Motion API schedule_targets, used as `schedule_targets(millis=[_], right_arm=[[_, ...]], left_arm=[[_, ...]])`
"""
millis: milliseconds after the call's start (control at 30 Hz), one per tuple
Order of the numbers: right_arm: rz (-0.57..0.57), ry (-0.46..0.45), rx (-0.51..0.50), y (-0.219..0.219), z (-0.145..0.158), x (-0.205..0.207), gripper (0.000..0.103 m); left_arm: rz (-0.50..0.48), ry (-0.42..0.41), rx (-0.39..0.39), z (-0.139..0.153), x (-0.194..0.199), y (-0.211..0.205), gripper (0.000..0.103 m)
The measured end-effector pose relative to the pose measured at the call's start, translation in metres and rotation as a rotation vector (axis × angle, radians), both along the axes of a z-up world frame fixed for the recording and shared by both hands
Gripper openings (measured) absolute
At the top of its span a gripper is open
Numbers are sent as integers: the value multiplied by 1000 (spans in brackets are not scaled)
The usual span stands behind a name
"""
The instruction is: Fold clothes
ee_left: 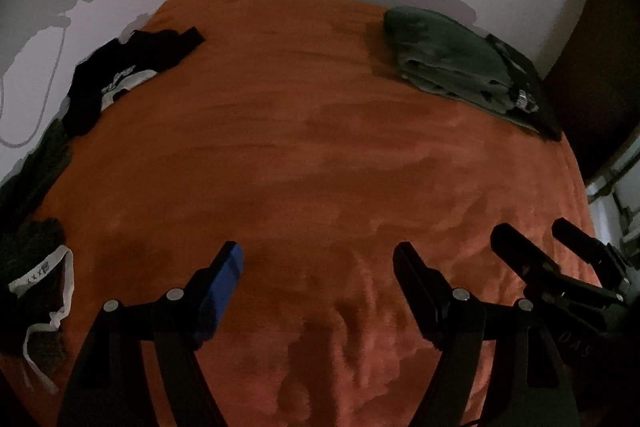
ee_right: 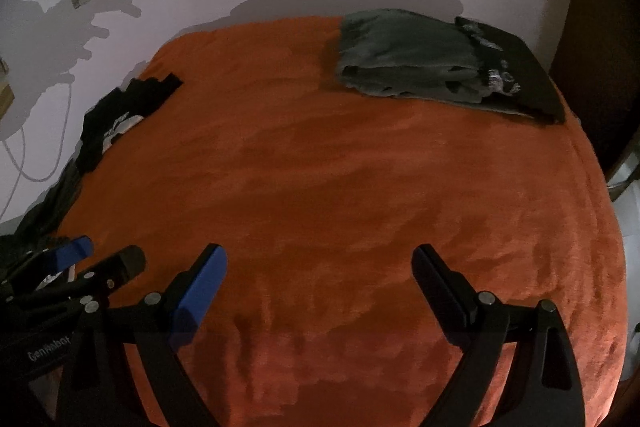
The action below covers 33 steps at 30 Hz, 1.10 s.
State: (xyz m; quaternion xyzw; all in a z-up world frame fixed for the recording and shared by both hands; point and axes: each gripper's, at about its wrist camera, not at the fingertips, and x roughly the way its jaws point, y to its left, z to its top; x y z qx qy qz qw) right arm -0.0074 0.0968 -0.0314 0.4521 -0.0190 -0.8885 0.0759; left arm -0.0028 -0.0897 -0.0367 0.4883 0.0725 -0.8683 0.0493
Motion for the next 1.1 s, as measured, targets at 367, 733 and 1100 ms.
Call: schedule_targets(millis=[367, 733, 1100], right_arm=[[47, -19, -12, -36, -17, -8, 94], [99, -15, -23, -79, -19, -11, 94], [193, -6, -16, -137, 26, -36, 94]], left_arm=[[50, -10, -15, -12, 4, -34, 78], [119, -14, -13, -12, 15, -76, 78], [173, 5, -64, 36, 10, -122, 78]])
